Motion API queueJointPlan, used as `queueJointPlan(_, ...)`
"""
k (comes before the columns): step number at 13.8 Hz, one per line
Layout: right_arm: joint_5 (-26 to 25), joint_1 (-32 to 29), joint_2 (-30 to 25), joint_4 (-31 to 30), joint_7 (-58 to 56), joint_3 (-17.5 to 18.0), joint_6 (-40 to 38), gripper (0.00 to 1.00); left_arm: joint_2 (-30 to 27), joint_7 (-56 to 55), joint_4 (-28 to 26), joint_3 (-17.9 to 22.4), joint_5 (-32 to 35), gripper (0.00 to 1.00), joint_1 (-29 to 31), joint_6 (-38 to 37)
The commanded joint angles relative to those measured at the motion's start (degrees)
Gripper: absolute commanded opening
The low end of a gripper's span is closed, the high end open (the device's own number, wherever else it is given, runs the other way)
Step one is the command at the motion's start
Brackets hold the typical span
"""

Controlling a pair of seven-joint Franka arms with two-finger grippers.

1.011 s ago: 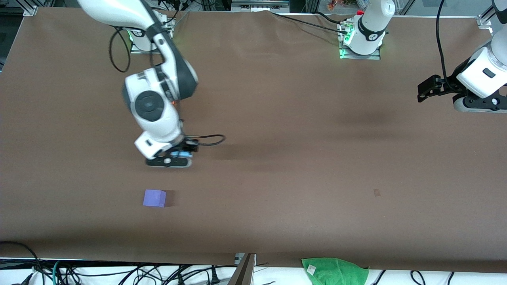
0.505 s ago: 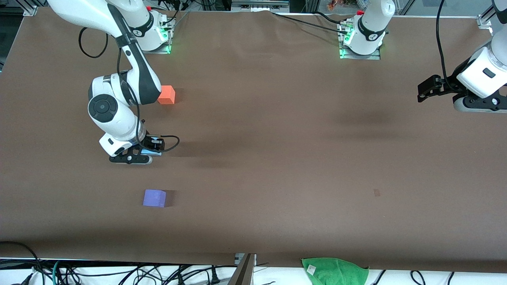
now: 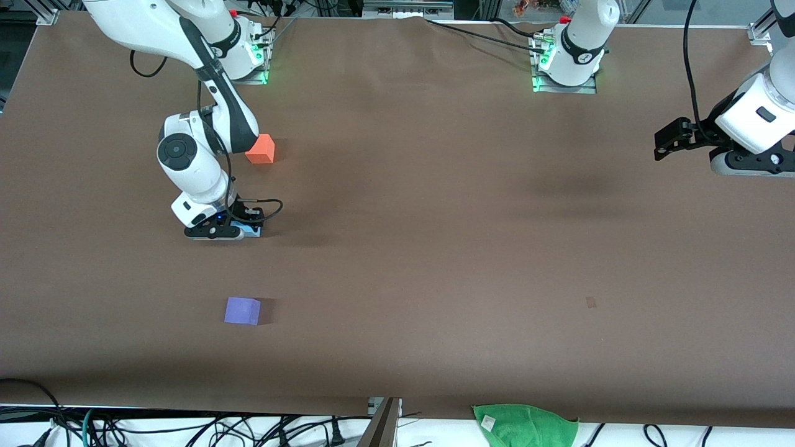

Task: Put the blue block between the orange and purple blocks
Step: 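Carry the light-blue cube with the right gripper between orange and purple cubes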

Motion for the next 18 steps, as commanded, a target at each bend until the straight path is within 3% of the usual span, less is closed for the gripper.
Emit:
queueJointPlan(1, 1.00, -0.45, -0.37, -3.36, -1.13, 0.48, 4.65, 0.21, -1.14, 0.66, -0.74, -0.47, 0.60, 1.00, 0.34, -0.24)
queueJointPlan(3, 1.00, -0.45, 0.60, -4.07, -1.22, 0.48, 6.95, 0.22, -1.14, 0.66, -0.74, -0.47, 0.60, 1.00, 0.34, -0.24)
queueJointPlan(4, 1.00, -0.45, 0.60, -3.99, -1.22, 0.39, 6.95, 0.32, -1.14, 0.66, -0.74, -0.47, 0.60, 1.00, 0.34, -0.24)
queueJointPlan(5, 1.00, -0.45, 0.60, -3.64, -1.22, 0.39, 6.78, 0.69, -1.14, 0.66, -0.74, -0.47, 0.60, 1.00, 0.34, -0.24)
queueJointPlan(6, 1.00, -0.54, 0.34, -3.29, -1.39, 0.30, 6.52, 0.89, -1.14, 0.66, -0.74, -0.47, 0.60, 1.00, 0.34, -0.24)
queueJointPlan(8, 1.00, -0.54, -0.27, -2.67, -1.66, 0.21, 5.99, 0.92, -1.14, 0.66, -0.74, -0.47, 0.60, 1.00, 0.34, -0.24)
queueJointPlan(10, 0.91, -0.45, -1.68, -0.22, -1.66, 0.21, 0.57, 0.92, -1.14, 0.66, -0.74, -0.47, 0.60, 1.00, 0.34, -0.24)
queueJointPlan(18, 0.65, -0.45, -4.23, 25.24, -10.89, -0.31, -38.16, 0.92, -1.14, 0.66, -0.74, -0.47, 0.60, 1.00, 0.34, -0.24)
